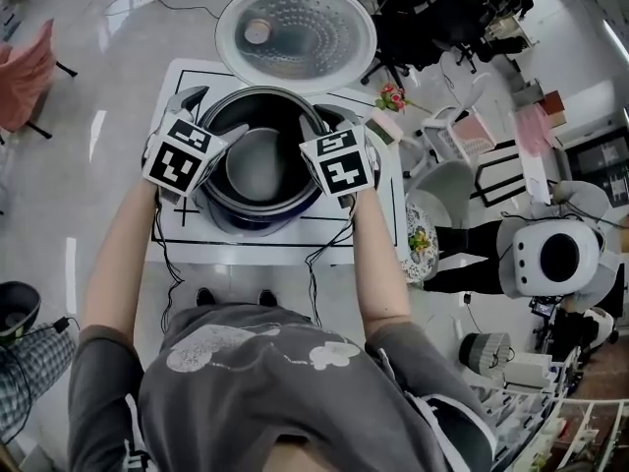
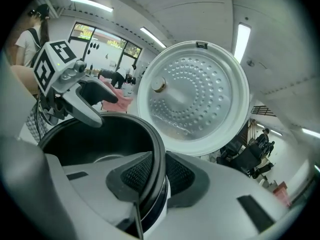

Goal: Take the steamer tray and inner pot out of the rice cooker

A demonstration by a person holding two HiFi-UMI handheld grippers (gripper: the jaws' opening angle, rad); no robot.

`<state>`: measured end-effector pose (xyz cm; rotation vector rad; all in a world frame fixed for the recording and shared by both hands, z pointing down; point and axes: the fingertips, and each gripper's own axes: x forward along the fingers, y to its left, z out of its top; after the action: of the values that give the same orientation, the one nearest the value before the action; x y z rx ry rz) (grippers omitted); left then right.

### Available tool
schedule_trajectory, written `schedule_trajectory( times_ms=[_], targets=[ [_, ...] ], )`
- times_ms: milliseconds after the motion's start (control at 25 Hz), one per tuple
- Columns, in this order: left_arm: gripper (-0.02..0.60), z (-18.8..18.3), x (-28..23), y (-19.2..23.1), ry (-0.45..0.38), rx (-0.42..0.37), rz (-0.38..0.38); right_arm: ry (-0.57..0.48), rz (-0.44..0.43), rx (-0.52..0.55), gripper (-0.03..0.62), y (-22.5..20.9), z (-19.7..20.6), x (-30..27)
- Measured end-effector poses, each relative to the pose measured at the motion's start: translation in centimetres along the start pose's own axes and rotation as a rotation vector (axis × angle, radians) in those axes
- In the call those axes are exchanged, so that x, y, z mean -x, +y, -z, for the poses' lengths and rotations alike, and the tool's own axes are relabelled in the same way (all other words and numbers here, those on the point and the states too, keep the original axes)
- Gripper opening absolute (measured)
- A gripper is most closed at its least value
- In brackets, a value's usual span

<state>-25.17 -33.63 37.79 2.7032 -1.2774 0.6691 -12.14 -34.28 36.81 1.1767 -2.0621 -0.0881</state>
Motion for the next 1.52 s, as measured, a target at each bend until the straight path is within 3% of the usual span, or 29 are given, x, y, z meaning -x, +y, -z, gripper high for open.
schedule_trajectory(
  times_ms=[360, 440, 560, 720, 880, 1000, 1200, 1520],
  targets=[
    [0.386, 3.7, -2.4, -1.1, 0.265, -0.096, 0.071, -0.021, -0.009, -0.025, 0.103, 0.0, 0.1, 0.4],
    [0.289, 4.2, -2.6, -0.5, 0.307, -0.141, 0.024, -0.031, -0.007, -0.031, 0.103, -0.2, 0.1, 0.5],
    [0.140, 4.2, -2.7, 1.0, 0.305, -0.190, -0.080, -0.055, -0.007, -0.048, 0.101, -0.2, 0.0, 0.6],
    [0.118, 4.5, -2.4, 0.4, 0.325, -0.206, -0.111, -0.084, -0.007, -0.064, 0.101, 0.0, 0.5, 1.5],
    [0.107, 3.1, -1.9, 0.3, 0.327, -0.186, -0.102, -0.115, -0.008, -0.083, 0.100, -0.6, -0.1, 2.6],
    [0.086, 1.7, -1.8, 0.1, 0.311, -0.123, -0.085, -0.139, 0.003, -0.093, 0.100, -1.5, -0.3, 3.0],
    [0.046, -0.6, -0.8, -0.8, 0.205, 0.000, -0.043, -0.166, 0.013, -0.113, 0.100, -1.9, -0.1, 4.3],
    [0.039, -5.9, 1.6, -1.7, 0.080, -0.062, -0.082, -0.277, 0.069, -0.157, 0.097, -3.9, -1.9, 7.8]
  ],
)
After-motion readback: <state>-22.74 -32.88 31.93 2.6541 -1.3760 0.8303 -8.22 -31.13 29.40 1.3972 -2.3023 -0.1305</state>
